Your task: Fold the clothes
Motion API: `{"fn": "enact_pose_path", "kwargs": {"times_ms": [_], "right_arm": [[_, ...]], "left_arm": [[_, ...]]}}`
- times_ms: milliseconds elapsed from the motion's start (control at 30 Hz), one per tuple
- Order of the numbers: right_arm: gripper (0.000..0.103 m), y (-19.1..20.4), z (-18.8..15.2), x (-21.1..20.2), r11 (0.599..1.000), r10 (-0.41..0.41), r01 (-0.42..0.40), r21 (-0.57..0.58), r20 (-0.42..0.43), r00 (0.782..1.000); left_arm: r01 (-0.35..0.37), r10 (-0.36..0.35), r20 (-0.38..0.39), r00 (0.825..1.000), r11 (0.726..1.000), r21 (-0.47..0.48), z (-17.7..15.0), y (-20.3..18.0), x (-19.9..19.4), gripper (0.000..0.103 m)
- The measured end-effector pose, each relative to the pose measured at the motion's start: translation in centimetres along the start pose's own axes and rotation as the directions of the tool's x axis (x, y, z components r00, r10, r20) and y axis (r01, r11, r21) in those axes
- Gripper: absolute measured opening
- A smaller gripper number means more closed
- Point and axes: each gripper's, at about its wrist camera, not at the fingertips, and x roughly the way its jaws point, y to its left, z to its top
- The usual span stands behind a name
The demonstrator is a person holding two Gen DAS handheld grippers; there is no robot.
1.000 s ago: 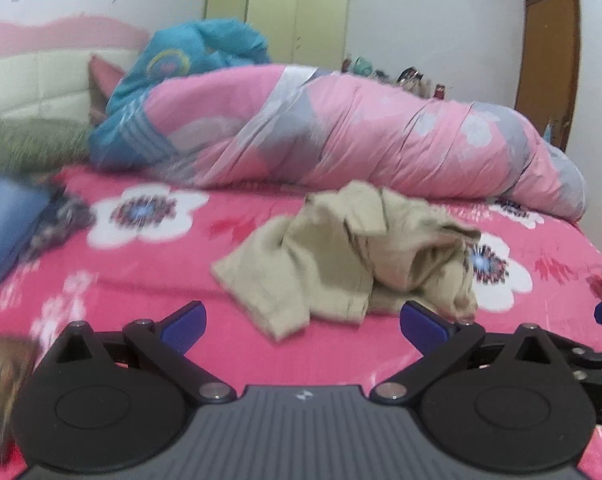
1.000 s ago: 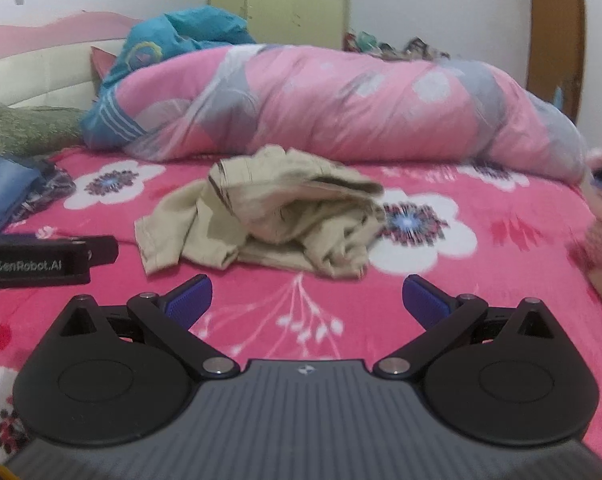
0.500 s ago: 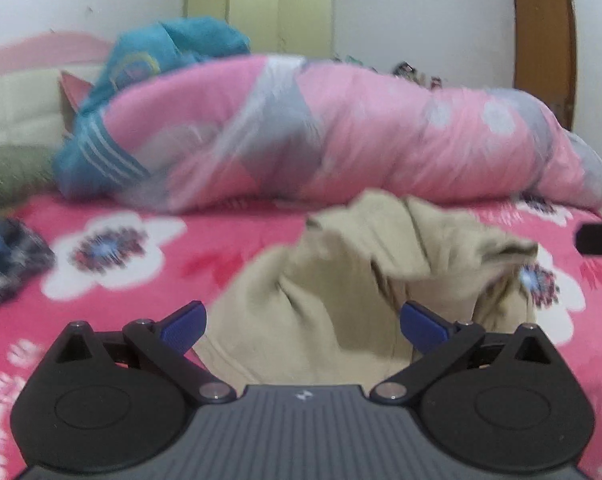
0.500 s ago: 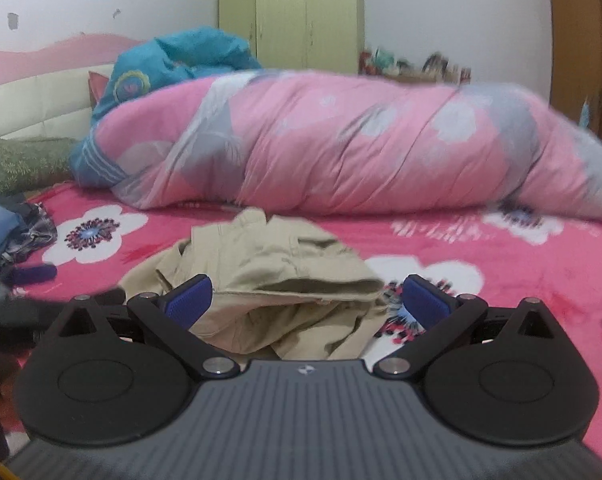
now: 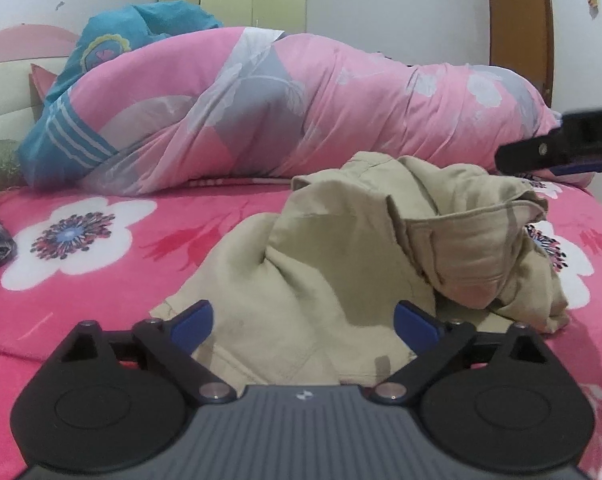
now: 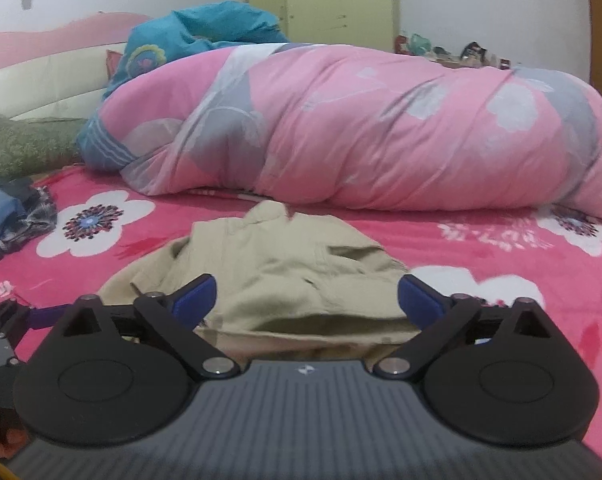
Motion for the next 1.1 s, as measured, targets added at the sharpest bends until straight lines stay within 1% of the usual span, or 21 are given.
{"fn": "enact_pose_path", "kwargs": {"times_ms": [67,100,167,200,267,367,400,467,500,533,567,600,667,700,733,767,833,933,1100], "right_arm": [[0.094,0.1,-0.3,-0.4,0.997,0.045,-0.045,0.063,0.004,0.999],[0.093,-0.2,-0.7,-0.7,0.989,0.076,-0.075,0.124,0.0,0.997],[0.092,-1.2,-1.5,-1.0,0.96,0.126,-0.12,0.253,-0.01,0.992],[0.091,-1.8,-2.0,-1.0,0.939,0.145,-0.133,0.316,-0.016,0.989],[0.091,-3.3,-2.7,-0.4,0.89,0.153,-0.117,0.441,-0.046,0.987],[0.091,-5.4,-3.4,1.2,0.796,0.178,-0.09,0.598,-0.089,0.98],[0.091,-5.7,-3.5,1.7,0.776,0.195,-0.1,0.623,-0.086,0.977],[0.089,-5.8,-3.5,2.8,0.749,0.228,-0.119,0.652,-0.085,0.97],[0.083,-5.8,-3.7,3.5,0.731,0.237,-0.115,0.672,-0.092,0.967],[0.08,-5.9,-3.8,4.2,0.709,0.25,-0.115,0.696,-0.095,0.964],[0.08,-6.2,-4.1,4.8,0.68,0.263,-0.117,0.724,-0.091,0.961],[0.079,-6.4,-4.2,5.2,0.66,0.264,-0.112,0.743,-0.089,0.96],[0.074,-6.6,-4.3,5.5,0.639,0.252,-0.099,0.763,-0.087,0.964],[0.066,-6.6,-4.2,5.5,0.639,0.243,-0.09,0.764,-0.09,0.966],[0.054,-6.5,-4.2,5.2,0.654,0.231,-0.078,0.753,-0.101,0.968],[0.046,-6.4,-4.1,5.0,0.668,0.219,-0.066,0.741,-0.112,0.969],[0.018,-6.3,-3.8,4.1,0.698,0.199,-0.056,0.714,-0.118,0.973],[0.013,-5.9,-3.1,2.3,0.739,0.178,-0.065,0.67,-0.102,0.979],[0.011,-4.9,-1.8,-1.4,0.795,0.185,-0.098,0.598,-0.084,0.979]], "left_arm": [[0.007,-0.007,-0.022,1.0,1.0,0.001,-0.2,0.0,0.5,0.079],[0.008,-0.008,-0.035,0.999,1.0,0.003,-0.2,0.0,0.7,0.076],[-0.001,0.001,-0.05,0.999,1.0,0.003,-0.5,0.0,1.1,0.068],[-0.007,0.007,-0.054,0.998,1.0,0.0,-0.6,0.1,1.2,0.066],[-0.01,0.009,-0.06,0.998,1.0,-0.016,-0.7,0.5,1.3,0.061],[-0.012,0.01,-0.061,0.998,0.999,-0.039,-0.8,0.8,1.3,0.056],[-0.014,0.011,-0.061,0.998,0.999,-0.045,-0.9,0.9,1.3,0.055],[-0.024,0.021,-0.064,0.998,0.999,-0.047,-0.8,0.9,1.4,0.052],[-0.025,0.022,-0.065,0.998,0.998,-0.05,-0.8,0.9,1.4,0.052],[-0.024,0.021,-0.066,0.998,0.998,-0.055,-0.8,1.0,1.5,0.051],[-0.024,0.02,-0.067,0.998,0.998,-0.061,-0.7,1.1,1.5,0.05],[-0.023,0.019,-0.069,0.997,0.997,-0.067,-0.7,1.2,1.5,0.05],[-0.022,0.016,-0.07,0.997,0.997,-0.08,-0.6,1.4,1.6,0.049],[-0.022,0.016,-0.07,0.997,0.996,-0.084,-0.6,1.5,1.6,0.049],[-0.022,0.016,-0.071,0.997,0.996,-0.088,-0.6,1.5,1.6,0.049],[-0.021,0.015,-0.07,0.997,0.996,-0.09,-0.5,1.5,1.6,0.049],[-0.021,0.015,-0.067,0.998,0.996,-0.088,-0.5,1.5,1.5,0.049],[-0.016,0.011,-0.059,0.998,0.995,-0.096,-0.4,1.6,1.4,0.047],[-0.004,-0.003,-0.054,0.999,0.992,-0.128,-0.3,2.1,1.2,0.043]]}}
